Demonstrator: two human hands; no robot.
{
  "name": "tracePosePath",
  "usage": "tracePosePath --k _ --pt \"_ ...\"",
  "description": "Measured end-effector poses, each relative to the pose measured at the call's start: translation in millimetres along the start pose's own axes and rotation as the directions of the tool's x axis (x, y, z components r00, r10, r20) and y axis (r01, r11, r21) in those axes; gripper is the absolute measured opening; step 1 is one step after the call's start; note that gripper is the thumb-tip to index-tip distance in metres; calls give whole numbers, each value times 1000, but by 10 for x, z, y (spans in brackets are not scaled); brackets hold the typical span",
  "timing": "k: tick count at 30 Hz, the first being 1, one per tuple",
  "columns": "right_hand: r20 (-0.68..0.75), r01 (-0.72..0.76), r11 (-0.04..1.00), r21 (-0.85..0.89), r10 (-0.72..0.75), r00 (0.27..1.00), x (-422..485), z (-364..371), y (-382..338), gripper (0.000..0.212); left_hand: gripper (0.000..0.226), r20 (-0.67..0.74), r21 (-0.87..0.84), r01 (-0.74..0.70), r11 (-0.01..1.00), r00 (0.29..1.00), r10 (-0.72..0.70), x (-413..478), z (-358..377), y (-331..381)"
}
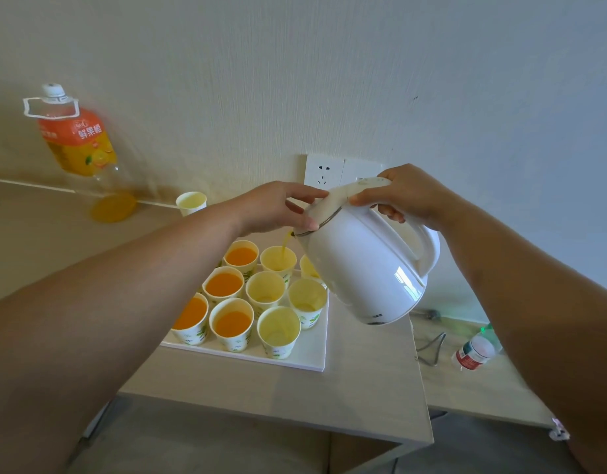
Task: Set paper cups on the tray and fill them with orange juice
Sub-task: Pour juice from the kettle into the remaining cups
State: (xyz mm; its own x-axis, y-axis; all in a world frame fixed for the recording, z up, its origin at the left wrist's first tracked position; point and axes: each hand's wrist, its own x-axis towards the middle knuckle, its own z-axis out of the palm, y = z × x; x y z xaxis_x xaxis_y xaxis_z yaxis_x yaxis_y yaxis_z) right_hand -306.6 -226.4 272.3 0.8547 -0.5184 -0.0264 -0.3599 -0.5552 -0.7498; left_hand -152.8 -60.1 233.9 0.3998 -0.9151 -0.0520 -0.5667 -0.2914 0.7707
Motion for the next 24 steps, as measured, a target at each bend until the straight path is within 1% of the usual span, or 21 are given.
tracePosePath --k 6,24 --pt "12 6 1000 -29 -5 1000 26 13 -19 35 61 0 9 1 1000 1000 -1 14 4 -63" --pt "1 -3 999 -32 3 1000 66 -28 -32 33 58 -4 -6 -8 1000 1000 8 80 -10 -41"
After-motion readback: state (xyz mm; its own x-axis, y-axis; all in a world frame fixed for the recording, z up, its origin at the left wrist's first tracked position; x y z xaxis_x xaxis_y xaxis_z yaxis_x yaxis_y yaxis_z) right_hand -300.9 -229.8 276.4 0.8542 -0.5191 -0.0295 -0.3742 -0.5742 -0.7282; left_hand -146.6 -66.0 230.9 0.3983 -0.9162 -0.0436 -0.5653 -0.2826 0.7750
